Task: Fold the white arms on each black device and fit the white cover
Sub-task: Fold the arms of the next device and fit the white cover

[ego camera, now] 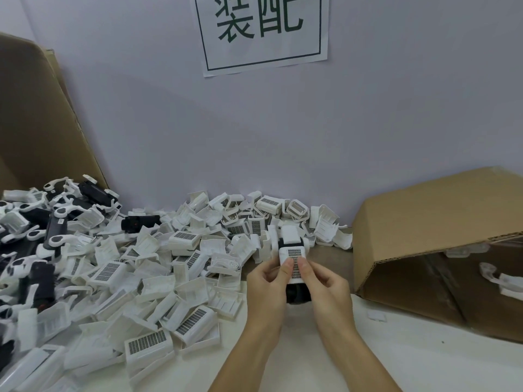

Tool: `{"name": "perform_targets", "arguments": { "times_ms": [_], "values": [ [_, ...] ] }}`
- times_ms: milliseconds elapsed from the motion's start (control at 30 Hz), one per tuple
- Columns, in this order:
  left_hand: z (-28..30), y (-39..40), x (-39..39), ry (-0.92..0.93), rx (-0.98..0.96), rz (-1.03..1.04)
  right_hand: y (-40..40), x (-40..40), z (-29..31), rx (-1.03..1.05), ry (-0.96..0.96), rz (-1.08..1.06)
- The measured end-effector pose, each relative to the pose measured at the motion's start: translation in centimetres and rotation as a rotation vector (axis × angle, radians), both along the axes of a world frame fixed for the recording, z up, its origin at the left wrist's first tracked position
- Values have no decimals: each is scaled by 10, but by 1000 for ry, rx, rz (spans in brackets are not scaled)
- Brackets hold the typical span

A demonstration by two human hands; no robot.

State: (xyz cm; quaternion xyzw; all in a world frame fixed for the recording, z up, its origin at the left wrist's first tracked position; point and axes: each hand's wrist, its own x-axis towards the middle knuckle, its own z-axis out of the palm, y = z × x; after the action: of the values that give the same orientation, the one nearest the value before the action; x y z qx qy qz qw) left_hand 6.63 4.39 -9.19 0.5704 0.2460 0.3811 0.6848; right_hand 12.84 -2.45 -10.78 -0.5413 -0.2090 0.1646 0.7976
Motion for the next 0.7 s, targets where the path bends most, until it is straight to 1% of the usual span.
{"name": "perform_targets", "arguments": {
  "times_ms": [67, 133, 200, 267, 367, 533, 633, 700],
  "values": [
    [2, 2, 1, -20, -34, 42, -1, 0, -1, -13, -49, -86],
    [4, 6, 0, -52, -109, 64, -2, 1, -2, -47, -96, -130],
    [6, 11, -1, -68, -158, 77, -1, 2, -3, -42, -90, -171],
    [7, 15, -3, -61, -166, 92, -1, 5, -5, -30, -53, -214],
    [9, 17, -5, -40, -179, 91, -3, 10, -7, -39, 33, -221],
    [12, 26, -4, 61, -174, 50, -5, 14, -8, -62, 54, -213],
    [21, 33, -6, 124, -214, 36, -6, 15, -8, -69, 58, -209],
    [27, 35, -12, 96, -300, 36, -6, 15, -8, -63, 62, -202]
  ]
}}
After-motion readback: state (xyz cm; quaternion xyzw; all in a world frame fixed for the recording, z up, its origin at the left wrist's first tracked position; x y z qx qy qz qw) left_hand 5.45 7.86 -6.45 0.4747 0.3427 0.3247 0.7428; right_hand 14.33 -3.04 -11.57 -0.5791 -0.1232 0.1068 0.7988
